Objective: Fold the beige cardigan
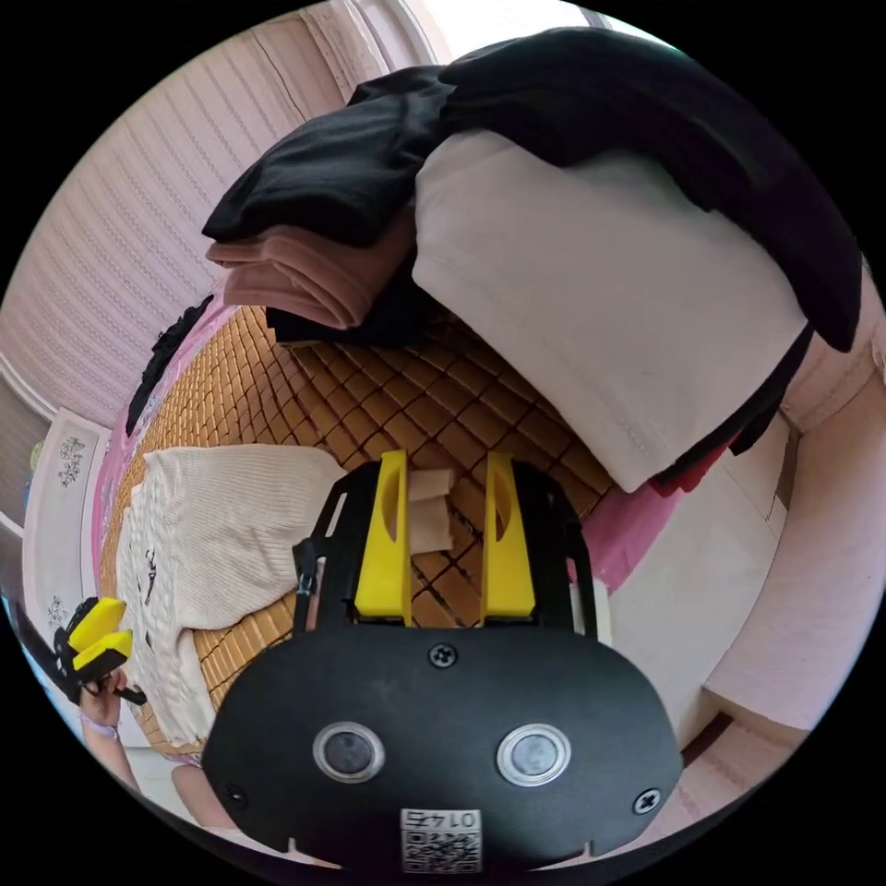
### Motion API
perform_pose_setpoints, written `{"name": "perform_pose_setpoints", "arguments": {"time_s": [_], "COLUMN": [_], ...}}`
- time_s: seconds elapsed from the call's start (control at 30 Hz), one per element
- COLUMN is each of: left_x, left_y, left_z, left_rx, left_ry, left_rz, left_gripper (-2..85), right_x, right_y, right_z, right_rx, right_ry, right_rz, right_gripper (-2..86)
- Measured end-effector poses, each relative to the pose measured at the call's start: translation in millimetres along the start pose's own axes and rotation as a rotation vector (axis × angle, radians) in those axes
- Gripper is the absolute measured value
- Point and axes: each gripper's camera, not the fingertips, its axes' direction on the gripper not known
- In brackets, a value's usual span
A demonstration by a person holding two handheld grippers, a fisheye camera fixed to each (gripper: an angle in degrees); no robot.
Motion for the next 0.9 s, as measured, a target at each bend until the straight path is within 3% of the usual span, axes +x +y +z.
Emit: {"name": "perform_pose_setpoints", "arguments": {"time_s": [0.2,0.33,0.53,0.73,0.9], "left_x": [21.7,38.9,47.7,24.5,-3.6], "left_y": [-62.4,-80.1,-87.1,-78.7,-56.8], "left_z": [87.3,129.3,170.2,155.0,91.7], "left_rx": [-0.116,-0.188,-0.295,-0.299,-0.132], "left_ry": [0.024,-0.008,-0.048,-0.042,-0.004], "left_rz": [0.121,0.166,0.201,0.115,-0.014], "left_gripper": [8.6,10.1,9.0,2.7,1.9], "right_x": [20.5,38.9,43.1,15.2,-28.9], "right_y": [-8.0,-6.9,-4.9,2.8,20.1], "right_z": [-2.7,-19.2,-15.3,-24.9,-69.7], "right_rx": [-0.009,0.115,0.116,0.156,0.314], "right_ry": [-0.187,-0.353,-0.539,-0.746,-0.901], "right_rz": [-0.037,0.016,0.025,-0.119,-0.23], "right_gripper": [3.2,1.7,1.0,0.9,0.9]}}
